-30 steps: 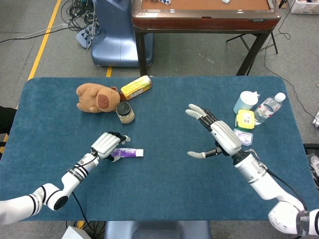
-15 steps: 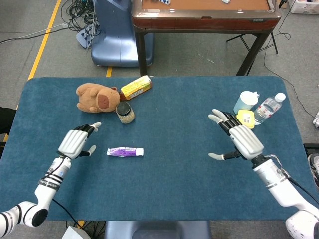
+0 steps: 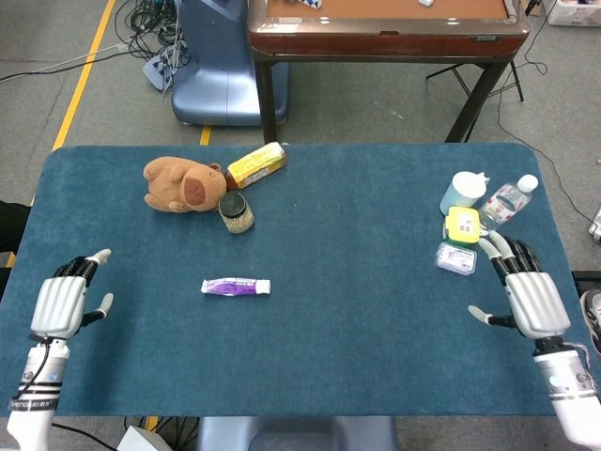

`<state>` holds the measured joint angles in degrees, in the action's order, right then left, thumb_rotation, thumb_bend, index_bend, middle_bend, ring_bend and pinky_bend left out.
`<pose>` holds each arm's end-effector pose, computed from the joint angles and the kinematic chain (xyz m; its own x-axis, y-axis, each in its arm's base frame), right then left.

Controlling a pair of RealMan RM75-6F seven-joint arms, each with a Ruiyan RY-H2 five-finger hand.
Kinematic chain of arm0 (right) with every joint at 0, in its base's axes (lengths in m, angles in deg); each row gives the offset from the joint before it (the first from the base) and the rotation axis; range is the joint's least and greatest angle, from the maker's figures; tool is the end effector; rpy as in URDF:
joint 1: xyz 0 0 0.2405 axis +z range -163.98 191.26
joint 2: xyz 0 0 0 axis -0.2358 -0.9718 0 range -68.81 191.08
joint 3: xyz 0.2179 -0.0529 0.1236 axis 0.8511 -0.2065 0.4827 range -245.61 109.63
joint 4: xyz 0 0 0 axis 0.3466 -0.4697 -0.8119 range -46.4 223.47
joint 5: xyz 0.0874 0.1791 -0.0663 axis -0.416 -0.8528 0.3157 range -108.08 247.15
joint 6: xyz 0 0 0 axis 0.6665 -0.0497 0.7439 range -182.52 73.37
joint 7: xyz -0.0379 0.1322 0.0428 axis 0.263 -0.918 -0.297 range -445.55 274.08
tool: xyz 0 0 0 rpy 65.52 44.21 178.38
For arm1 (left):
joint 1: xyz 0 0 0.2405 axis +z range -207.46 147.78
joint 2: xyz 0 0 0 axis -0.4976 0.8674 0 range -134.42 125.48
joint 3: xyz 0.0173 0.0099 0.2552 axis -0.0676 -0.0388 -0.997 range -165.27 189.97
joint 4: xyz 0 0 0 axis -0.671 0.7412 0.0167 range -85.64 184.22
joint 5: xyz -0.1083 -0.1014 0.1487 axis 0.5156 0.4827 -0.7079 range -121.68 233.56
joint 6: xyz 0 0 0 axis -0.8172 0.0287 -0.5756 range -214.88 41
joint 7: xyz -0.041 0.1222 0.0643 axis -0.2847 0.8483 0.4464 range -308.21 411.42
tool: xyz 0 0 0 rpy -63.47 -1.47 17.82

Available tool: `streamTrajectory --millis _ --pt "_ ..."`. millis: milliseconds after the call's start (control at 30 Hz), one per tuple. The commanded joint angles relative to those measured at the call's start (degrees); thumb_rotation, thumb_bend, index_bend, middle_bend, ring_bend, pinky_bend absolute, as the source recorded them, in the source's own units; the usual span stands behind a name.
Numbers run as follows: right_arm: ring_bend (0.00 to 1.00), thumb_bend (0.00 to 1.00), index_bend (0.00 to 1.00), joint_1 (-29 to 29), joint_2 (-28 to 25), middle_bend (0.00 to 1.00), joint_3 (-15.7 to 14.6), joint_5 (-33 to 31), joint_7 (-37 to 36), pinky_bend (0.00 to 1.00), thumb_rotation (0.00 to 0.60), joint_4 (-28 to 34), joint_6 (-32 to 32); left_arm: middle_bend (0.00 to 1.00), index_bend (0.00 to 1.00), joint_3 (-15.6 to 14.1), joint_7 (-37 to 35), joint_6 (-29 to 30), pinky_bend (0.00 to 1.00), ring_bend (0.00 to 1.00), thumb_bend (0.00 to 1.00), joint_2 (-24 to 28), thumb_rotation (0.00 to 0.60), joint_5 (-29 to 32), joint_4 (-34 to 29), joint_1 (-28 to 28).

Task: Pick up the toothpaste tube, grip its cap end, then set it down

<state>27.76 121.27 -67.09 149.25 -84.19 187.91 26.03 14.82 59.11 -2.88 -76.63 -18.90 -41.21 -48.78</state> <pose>-0.2816 -0.2188 0.1601 0.3702 -0.0616 0.9269 -0.9285 -0.0560 0.3672 -0.2779 0.2517 0.1212 0.3983 -0.0410 0.9163 0.9152 -0.0483 -0.4000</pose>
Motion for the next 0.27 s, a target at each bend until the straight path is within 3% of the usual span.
streamTrajectory --millis 33,267 --pt "0.0 0.06 0.0 -2.8 1.0 0.06 -1.6 1.0 0.2 0.0 0.6 -0.9 2.4 0.26 0.19 -1.5 1.4 3.2 0.26 0.19 0.31 0.1 0.6 -2.6 -0.9 2.5" --pt "0.0 0.07 0.0 -5.7 1.1 0.07 -2.1 2.1 0.7 0.0 0.6 -0.9 4.6 0.26 0.21 -2.5 3.4 7.5 0.26 0.19 0.31 0.1 0.6 -5.8 -2.5 6.2"
